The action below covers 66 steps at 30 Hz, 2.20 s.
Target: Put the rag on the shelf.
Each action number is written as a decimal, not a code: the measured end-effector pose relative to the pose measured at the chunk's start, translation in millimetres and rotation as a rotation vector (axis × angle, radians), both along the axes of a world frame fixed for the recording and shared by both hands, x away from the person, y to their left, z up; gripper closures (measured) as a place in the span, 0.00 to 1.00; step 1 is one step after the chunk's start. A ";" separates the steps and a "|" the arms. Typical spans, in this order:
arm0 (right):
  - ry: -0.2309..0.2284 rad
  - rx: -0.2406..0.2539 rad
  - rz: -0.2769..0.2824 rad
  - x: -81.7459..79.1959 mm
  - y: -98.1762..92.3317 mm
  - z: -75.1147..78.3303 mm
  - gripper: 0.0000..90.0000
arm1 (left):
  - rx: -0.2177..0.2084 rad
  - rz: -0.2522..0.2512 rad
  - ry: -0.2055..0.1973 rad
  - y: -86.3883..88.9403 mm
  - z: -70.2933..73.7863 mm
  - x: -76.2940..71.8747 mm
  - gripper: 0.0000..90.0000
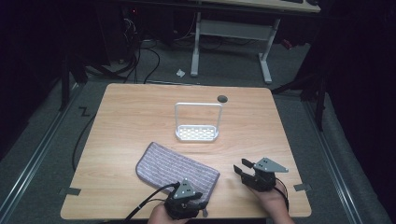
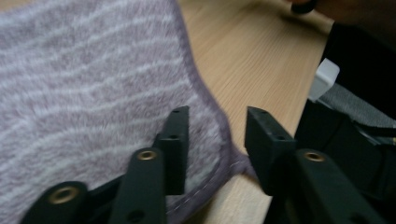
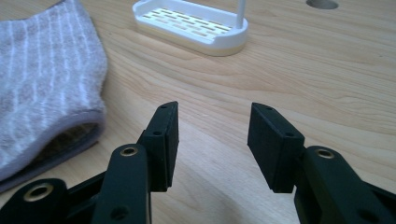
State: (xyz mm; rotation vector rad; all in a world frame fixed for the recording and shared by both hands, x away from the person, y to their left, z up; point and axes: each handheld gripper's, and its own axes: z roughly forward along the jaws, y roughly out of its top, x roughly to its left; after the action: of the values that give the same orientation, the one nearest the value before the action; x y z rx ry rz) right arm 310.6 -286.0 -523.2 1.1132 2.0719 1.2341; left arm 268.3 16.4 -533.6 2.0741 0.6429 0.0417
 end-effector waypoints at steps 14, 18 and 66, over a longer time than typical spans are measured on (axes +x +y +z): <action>0.082 -0.131 0.263 3.0 111.6 6.2 0.91 | 0.059 0.245 0.012 73.6 -2.0 19.7 0.83; 0.149 -0.201 0.262 8.6 115.8 -12.6 0.95 | 0.059 0.265 0.022 78.0 -5.7 23.7 0.83; 0.185 -0.114 0.223 -4.4 77.0 -16.2 0.90 | 0.029 0.149 0.044 28.0 -8.3 51.9 0.72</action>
State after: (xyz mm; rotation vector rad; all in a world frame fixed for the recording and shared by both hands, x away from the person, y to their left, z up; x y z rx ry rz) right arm 306.3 -209.0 -539.4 0.9984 2.4292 1.1309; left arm 320.1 44.3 -542.0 2.0566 0.8274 0.0908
